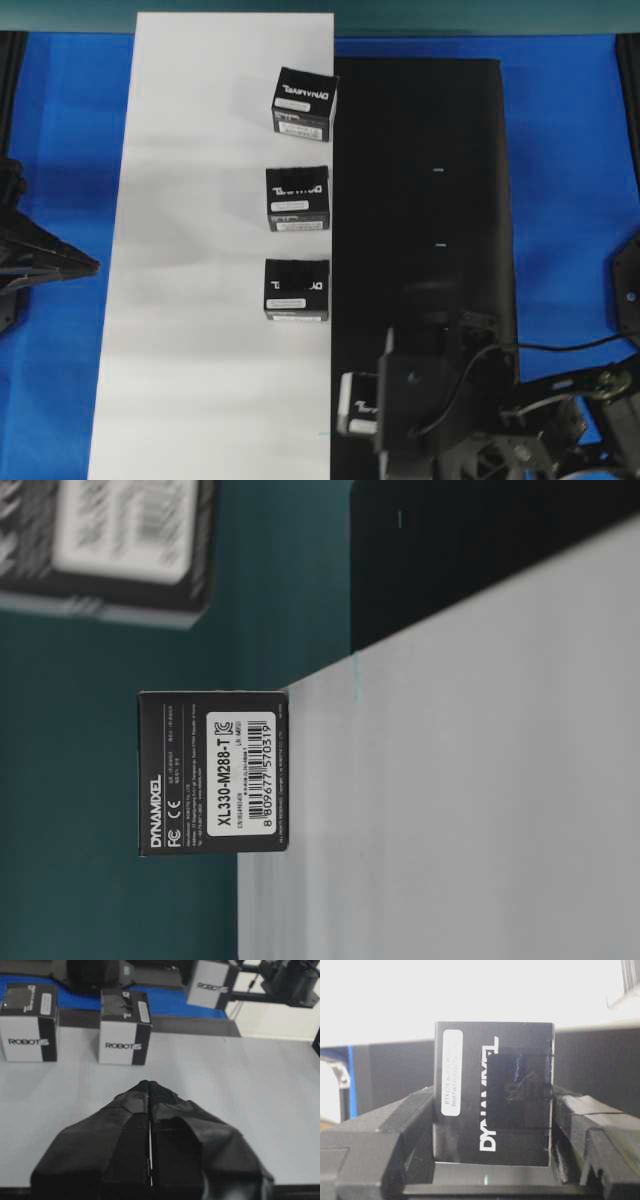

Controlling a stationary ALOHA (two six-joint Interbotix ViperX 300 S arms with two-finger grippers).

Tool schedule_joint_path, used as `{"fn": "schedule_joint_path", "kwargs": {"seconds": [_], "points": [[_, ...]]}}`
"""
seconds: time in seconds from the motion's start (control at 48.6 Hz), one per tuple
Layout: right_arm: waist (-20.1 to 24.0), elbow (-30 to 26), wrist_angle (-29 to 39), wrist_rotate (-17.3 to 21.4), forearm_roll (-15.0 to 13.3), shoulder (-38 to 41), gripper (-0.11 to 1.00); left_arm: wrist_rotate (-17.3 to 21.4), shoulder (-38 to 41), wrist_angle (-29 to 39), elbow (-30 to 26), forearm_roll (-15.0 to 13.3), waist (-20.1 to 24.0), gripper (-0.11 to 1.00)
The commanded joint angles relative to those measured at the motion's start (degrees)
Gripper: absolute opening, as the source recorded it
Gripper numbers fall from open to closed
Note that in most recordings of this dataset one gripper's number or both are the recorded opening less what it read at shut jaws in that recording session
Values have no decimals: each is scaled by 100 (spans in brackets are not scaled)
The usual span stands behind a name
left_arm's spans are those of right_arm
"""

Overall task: Place the box from the black base onto the white base.
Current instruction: 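Lift the box with the right gripper and carry it left toward the white base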

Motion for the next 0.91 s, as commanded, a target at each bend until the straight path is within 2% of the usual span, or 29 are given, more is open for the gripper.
{"fn": "schedule_joint_path", "kwargs": {"seconds": [0.0,0.144,0.288,0.412,0.617,0.885], "points": [[-53,-299,35,-141,-26,167,58,-9,9,-35,-158,9,-9,-5],[-149,-686,53,-343,0,422,58,-9,-26,-26,-167,9,-9,-5],[-237,-958,141,-378,0,606,58,-9,-53,-26,-167,9,-9,-5],[-316,-1002,123,-439,0,721,58,0,-62,-35,-176,9,-9,-5],[-387,-1195,114,-765,70,967,58,0,-70,-35,-167,9,-9,-5],[-422,-1274,79,-826,123,1248,58,0,-62,-26,-176,9,-9,-5]]}}
